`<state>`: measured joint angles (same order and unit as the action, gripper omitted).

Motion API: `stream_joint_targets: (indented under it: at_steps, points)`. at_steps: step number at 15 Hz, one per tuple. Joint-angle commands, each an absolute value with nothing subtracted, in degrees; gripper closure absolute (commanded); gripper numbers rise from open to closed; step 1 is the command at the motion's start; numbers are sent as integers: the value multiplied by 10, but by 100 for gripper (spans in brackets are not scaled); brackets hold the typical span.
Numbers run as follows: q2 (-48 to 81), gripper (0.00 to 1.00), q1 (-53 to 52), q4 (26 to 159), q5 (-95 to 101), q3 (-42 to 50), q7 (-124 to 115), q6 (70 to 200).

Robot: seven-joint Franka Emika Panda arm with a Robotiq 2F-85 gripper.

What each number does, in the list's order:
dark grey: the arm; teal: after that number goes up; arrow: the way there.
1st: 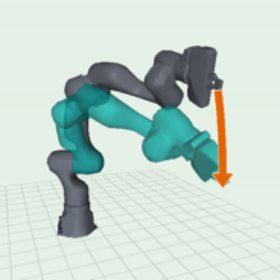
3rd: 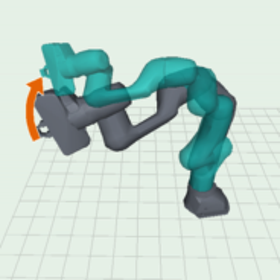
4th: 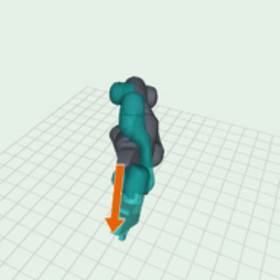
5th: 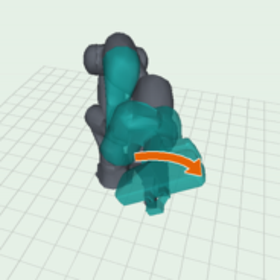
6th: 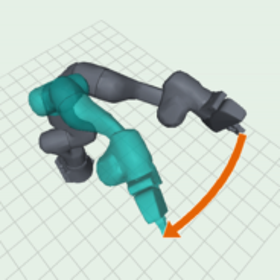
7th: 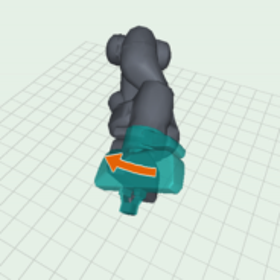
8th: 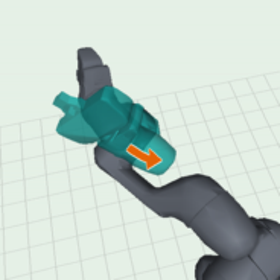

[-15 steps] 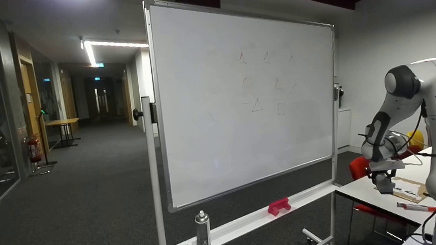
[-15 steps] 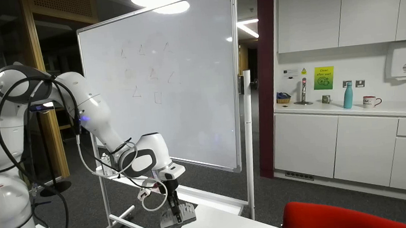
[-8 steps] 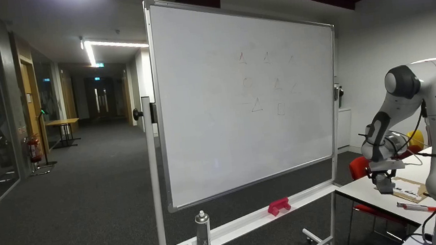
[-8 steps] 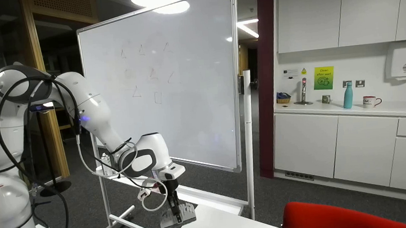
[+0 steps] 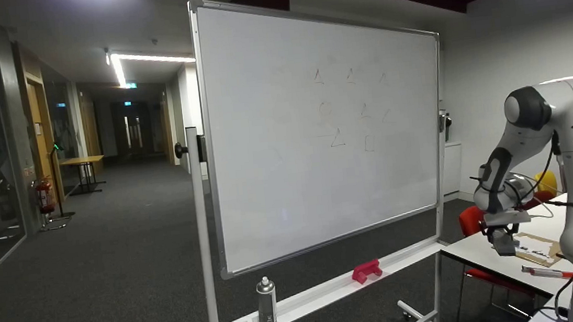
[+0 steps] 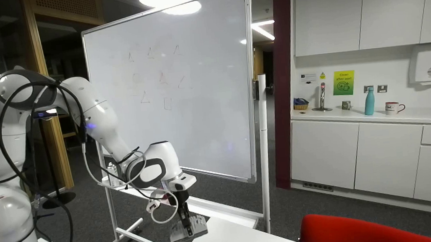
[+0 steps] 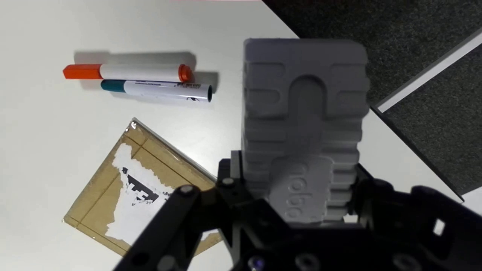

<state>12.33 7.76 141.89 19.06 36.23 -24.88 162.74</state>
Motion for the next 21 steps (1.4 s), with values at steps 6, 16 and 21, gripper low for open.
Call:
stream_joint_targets:
  at_steps: [6, 16, 21]
  points:
    - [8, 65, 25, 1466, 324, 398, -310, 1627]
    - [-185, 65, 160, 1545, 334, 214, -309, 1552]
    - [-198, 65, 208, 1507, 308, 107, -340, 1403]
